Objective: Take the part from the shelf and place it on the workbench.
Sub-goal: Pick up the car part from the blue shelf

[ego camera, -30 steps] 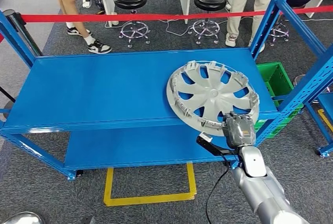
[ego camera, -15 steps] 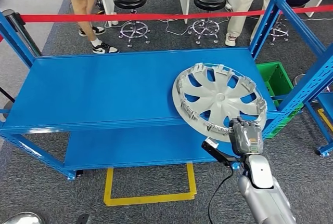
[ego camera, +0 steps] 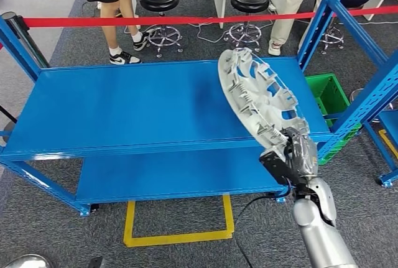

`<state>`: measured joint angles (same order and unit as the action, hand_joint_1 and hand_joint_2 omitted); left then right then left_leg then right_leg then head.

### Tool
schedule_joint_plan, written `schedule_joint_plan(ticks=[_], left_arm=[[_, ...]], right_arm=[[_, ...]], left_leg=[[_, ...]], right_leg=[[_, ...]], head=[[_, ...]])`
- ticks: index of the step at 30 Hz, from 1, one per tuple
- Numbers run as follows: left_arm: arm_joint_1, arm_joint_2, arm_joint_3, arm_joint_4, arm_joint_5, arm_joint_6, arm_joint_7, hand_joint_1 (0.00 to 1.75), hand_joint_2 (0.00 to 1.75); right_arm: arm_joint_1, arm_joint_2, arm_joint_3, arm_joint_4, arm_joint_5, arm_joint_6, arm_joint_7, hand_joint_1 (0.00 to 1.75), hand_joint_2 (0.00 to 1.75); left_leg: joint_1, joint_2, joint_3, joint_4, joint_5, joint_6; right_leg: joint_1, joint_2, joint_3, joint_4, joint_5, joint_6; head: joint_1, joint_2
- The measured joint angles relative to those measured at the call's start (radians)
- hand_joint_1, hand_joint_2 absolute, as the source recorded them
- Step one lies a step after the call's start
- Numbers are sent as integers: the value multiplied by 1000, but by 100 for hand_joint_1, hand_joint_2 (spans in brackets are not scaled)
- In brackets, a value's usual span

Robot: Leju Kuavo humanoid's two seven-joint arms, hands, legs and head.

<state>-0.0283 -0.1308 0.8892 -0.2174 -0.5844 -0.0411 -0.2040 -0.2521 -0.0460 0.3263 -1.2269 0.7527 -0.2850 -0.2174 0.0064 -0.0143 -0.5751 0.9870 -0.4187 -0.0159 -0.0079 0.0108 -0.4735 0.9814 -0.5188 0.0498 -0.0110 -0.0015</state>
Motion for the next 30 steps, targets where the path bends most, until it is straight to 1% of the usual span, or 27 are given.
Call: schedule_joint_plan(ticks=[5,9,12,15,19,23,26,30], left_arm=[[1,0,33,0,25,-53,-95,0,175],[3,-5,66,0,55,-74,-161,0,175],[7,-8,91,0,74,-99,-166,0,175],[9,-11,117,0,97,-128,-150,0,175],[9,-17,146,0,116,-167,-146,0,175],[9,-22,167,0,122,-172,-151,0,175],[9,-25,180,0,124,-169,-152,0,175],[8,-25,191,0,128,-169,-155,0,175]], right_arm=[[49,-6,6,-184,-280,109,-65,175,175],[116,-41,-11,-387,-518,183,-116,175,175],[191,-65,-55,-535,-670,228,-169,175,175],[254,-70,-115,-665,-795,265,-227,175,175],[327,-71,-198,-782,-923,317,-266,175,175],[389,-67,-296,-845,-1033,390,-281,175,175],[422,-61,-363,-872,-1076,426,-281,175,175],[450,-45,-426,-887,-1118,451,-279,175,175]], left_leg=[[0,-1,0,0,0,0],[0,-2,-2,0,0,0],[-1,-4,-5,0,-1,0],[-1,-3,-6,0,-1,0],[-1,-3,-6,0,-2,1],[-1,-3,-6,0,-2,1],[-1,-3,-5,0,-2,1],[-1,-3,-5,0,-2,1]], right_leg=[[0,-1,-1,0,0,0],[0,-3,-2,0,-1,0],[-1,-5,-2,0,-1,0],[-1,-3,-4,0,-1,0],[-1,-3,-6,0,-1,0],[-1,-3,-6,0,-2,0],[-1,-3,-6,0,-1,0],[-1,-3,-6,0,-1,0]], head=[[0,0],[0,0],[0,0],[0,0],[0,0],[0,0],[0,0],[0,0]])
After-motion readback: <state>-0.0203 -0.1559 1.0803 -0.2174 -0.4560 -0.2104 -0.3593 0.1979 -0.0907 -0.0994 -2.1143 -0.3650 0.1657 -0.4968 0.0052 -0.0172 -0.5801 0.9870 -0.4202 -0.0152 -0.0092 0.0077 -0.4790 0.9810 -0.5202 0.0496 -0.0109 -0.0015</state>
